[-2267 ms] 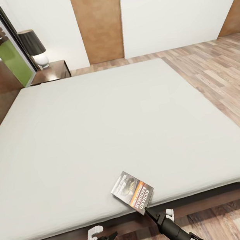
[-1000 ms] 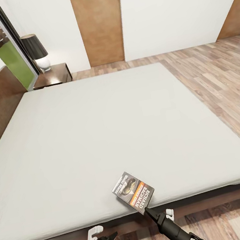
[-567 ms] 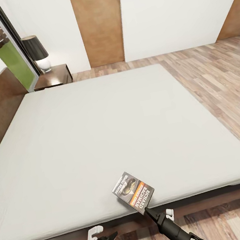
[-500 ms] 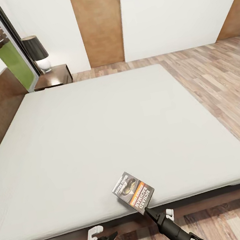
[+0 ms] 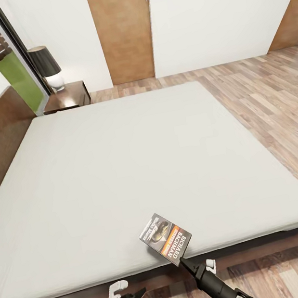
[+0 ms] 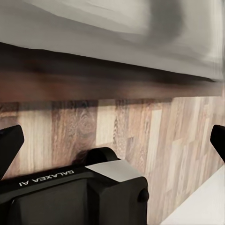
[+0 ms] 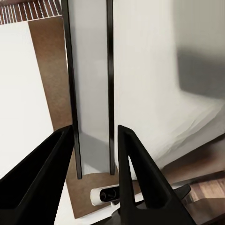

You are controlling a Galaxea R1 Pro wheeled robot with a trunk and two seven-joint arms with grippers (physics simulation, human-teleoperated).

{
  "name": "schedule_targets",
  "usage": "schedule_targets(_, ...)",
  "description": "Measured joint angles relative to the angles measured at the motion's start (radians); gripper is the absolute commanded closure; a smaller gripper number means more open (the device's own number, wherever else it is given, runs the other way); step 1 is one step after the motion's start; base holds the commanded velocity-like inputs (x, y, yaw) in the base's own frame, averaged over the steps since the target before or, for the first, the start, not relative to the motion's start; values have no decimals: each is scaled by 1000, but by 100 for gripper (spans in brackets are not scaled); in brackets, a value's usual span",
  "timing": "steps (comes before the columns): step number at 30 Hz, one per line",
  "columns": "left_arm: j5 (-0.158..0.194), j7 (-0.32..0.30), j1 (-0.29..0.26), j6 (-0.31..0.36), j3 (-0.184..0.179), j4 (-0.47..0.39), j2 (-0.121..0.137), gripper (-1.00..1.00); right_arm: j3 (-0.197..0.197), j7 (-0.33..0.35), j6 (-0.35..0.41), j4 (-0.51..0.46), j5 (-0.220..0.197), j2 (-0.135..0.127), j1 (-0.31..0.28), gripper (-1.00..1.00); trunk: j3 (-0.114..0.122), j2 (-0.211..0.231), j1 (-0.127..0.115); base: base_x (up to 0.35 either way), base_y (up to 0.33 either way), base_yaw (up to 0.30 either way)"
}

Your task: In the bedroom, move the book from the bed onto either nightstand, and place the two sandals side by side next to the bed.

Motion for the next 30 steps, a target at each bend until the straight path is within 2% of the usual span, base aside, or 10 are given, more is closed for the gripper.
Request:
schedule_targets(24, -1, -1, 0, 0, 1, 0, 2, -100, 2, 1, 1, 4, 8, -4, 0, 100, 75, 168, -92, 0, 0, 0)
schedule_targets(27, -3, -3, 0, 1, 0, 0, 2, -100, 19, 3, 2, 4, 11, -5, 0, 100, 85, 189, -104, 0, 0, 0)
schedule_targets(30, -5, -6, 0, 0, -1, 0, 2, -100, 93, 16, 4, 3, 12, -6, 0, 100, 94, 210, -115, 0, 0, 0)
